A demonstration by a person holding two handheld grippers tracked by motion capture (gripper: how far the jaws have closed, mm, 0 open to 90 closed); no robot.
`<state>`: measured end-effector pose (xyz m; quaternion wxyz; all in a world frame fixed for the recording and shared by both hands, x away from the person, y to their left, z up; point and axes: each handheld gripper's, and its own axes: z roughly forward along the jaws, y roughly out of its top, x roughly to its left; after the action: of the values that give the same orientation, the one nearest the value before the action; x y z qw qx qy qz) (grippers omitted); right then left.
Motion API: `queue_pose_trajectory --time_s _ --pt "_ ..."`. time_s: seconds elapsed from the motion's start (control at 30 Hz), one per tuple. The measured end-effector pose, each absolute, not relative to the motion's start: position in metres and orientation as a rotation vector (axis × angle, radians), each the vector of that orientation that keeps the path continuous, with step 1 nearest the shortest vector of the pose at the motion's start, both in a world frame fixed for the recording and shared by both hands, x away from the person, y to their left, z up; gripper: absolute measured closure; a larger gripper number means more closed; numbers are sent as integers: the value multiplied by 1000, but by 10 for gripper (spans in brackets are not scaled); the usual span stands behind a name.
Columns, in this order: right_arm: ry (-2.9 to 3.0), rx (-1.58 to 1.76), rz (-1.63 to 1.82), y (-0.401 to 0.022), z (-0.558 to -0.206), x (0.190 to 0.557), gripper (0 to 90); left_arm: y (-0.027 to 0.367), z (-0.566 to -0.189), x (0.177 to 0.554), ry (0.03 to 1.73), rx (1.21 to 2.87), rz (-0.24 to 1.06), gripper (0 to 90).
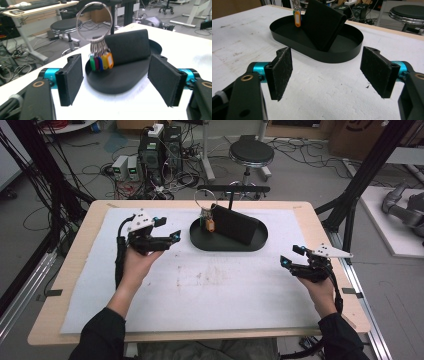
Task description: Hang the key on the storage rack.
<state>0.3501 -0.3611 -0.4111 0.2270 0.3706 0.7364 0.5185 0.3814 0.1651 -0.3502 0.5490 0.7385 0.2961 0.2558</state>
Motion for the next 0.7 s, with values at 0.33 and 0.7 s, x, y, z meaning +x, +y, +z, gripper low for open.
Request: queue_pose_trajectory --time_s 0.33,0.7 --pt "2008 1031 1391 -362 -412 352 221 206 -384 328 723 1755 680 259" --pt "2012 1029 1345 -359 -415 355 210 229 -408 317 787 1763 731 259"
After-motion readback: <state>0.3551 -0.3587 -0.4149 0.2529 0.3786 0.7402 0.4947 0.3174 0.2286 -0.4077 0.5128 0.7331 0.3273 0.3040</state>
